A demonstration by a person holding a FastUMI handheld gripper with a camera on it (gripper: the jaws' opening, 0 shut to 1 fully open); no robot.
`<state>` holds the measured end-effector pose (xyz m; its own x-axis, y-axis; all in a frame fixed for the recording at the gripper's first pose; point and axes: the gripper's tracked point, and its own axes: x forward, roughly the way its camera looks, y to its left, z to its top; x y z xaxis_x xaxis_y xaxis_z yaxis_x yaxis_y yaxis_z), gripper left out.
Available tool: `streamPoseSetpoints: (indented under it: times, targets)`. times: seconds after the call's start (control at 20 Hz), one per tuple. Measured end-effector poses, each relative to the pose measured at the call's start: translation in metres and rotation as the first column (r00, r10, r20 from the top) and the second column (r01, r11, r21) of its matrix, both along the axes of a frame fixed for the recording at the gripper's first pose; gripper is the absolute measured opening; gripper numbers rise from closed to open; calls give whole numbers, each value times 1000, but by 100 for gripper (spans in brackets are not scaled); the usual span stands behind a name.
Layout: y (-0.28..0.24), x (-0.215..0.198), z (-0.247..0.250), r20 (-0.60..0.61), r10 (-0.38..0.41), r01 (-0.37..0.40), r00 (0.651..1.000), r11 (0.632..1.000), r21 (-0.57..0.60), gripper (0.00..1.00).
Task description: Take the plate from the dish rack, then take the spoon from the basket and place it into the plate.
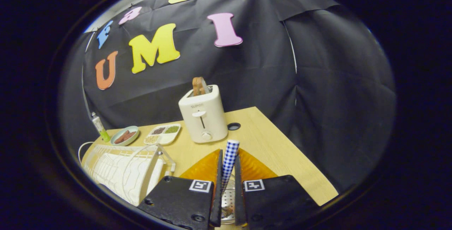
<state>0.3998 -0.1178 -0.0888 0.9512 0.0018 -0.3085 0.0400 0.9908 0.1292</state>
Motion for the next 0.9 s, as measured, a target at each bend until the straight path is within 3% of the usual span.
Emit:
streamPoseSetpoints:
  times: [0.3, 0.55, 0.9]
  targets:
    - [27, -31, 62, 150, 5, 14, 989, 992, -125, 16]
    - [61, -84, 134, 349, 8, 36, 937, 992, -119, 16]
    - [133, -180, 194, 427, 119, -86, 896, 992, -95, 15]
